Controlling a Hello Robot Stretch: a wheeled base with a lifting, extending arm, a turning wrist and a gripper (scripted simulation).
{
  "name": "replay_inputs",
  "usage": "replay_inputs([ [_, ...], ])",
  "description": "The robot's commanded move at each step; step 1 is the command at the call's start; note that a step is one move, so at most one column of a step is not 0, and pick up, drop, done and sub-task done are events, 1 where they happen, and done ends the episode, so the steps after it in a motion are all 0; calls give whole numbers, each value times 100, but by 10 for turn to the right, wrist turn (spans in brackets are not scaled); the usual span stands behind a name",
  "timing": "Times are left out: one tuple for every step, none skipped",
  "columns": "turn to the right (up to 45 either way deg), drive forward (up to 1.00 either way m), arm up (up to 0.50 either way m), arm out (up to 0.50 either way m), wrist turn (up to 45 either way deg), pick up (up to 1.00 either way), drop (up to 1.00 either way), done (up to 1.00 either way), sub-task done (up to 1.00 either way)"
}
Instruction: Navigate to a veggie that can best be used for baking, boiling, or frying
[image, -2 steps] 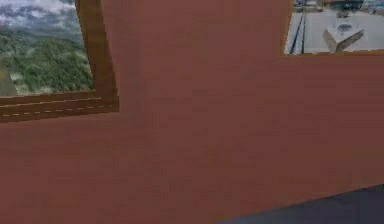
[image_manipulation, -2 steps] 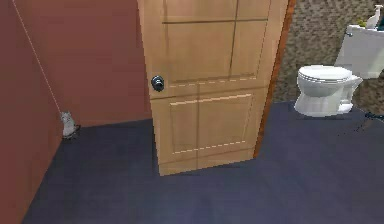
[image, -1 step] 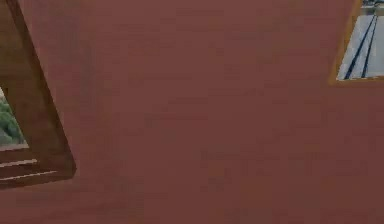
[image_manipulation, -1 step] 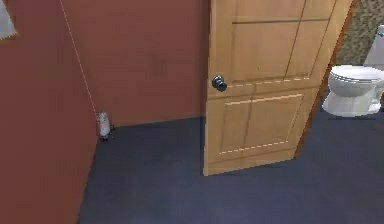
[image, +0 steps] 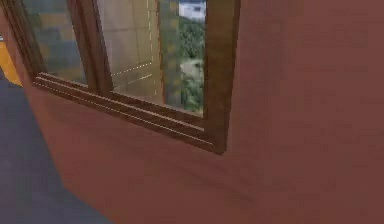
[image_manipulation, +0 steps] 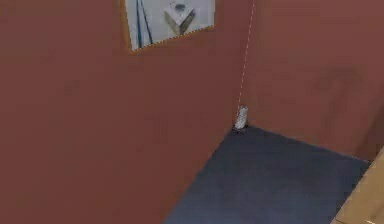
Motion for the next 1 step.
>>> replay_inputs([
  [-450,0,0,0,0,0,0,0,0],
])
